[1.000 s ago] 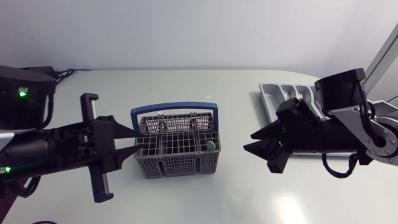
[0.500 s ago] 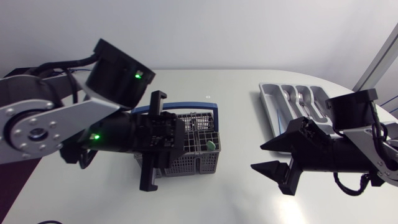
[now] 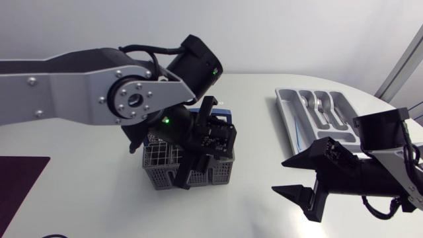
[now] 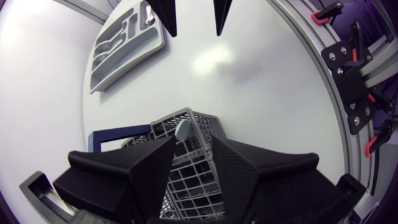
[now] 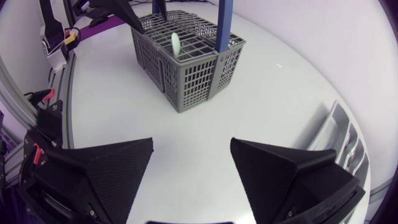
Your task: Unload the cutlery basket into the drawer organizer.
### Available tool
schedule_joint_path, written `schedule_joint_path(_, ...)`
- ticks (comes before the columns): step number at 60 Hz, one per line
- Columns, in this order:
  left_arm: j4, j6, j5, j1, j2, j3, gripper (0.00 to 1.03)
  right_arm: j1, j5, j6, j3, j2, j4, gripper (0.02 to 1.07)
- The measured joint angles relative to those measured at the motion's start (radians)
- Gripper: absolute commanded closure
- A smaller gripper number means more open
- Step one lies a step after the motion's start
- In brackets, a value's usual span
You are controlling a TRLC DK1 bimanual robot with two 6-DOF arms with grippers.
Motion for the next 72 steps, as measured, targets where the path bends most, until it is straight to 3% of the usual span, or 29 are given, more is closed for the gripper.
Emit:
schedule_joint_path(31, -0.04, 0.098, -0.029, -0.013, 0.153, 0.112, 0.61, 0.0, 0.0, -0.034, -0.037, -0.05, -0.034, 0.17)
schedule_joint_path(48, -0.041, 0.11, -0.048, -0.014, 0.177, 0.137, 0.96, -0.008, 0.0, -0.052, -0.055, -0.068, -0.044, 0.15)
schedule_joint_path(54, -0.041, 0.118, -0.054, -0.014, 0.177, 0.137, 1.0, -0.014, -0.001, -0.052, -0.057, -0.069, -0.044, 0.15)
schedule_joint_path(72, -0.047, 0.12, -0.055, -0.014, 0.175, 0.14, 1.0, -0.02, -0.004, -0.052, -0.059, -0.077, -0.045, 0.15)
